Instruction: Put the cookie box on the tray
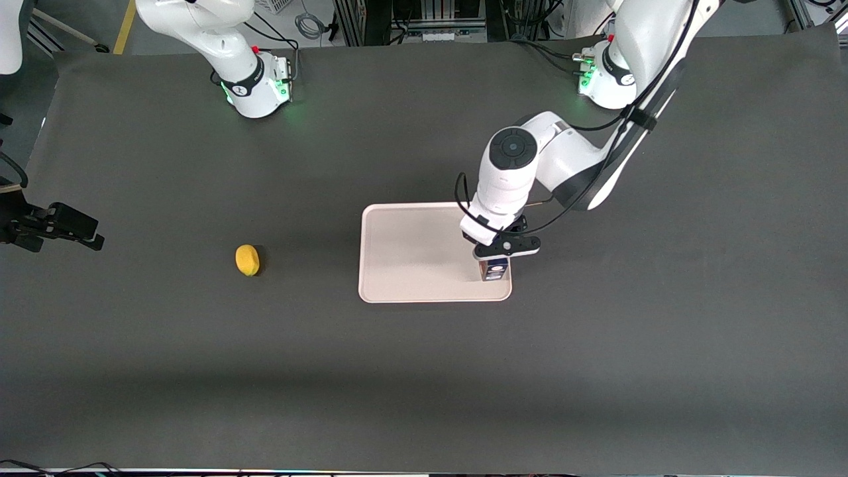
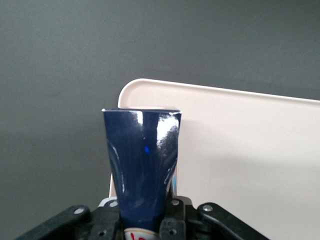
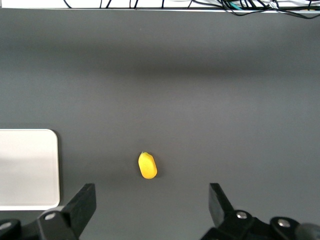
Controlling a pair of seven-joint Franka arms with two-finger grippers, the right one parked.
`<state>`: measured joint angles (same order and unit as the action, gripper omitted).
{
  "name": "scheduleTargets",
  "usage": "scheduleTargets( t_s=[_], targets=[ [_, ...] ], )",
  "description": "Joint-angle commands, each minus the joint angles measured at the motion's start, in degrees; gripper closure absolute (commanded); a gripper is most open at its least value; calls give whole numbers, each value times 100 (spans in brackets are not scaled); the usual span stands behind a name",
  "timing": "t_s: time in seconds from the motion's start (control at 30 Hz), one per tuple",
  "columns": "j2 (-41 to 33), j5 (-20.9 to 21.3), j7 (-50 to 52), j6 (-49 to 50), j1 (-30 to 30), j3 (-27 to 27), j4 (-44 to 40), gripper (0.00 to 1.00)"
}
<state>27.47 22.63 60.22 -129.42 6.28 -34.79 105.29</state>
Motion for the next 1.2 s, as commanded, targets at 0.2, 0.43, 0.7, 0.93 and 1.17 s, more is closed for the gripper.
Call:
scheduleTargets(
  t_s=[0.2,0.43,0.7,0.93,1.17],
  targets=[
    [399,470,315,-347,66,51,-8,86],
    [522,523,368,-374,83,51,-8,85],
    [531,523,394,-373,83,51,18,68],
    [575,523,386,-374,83,60,18,44],
    [549,523,385,-374,66,104,9,0]
  ],
)
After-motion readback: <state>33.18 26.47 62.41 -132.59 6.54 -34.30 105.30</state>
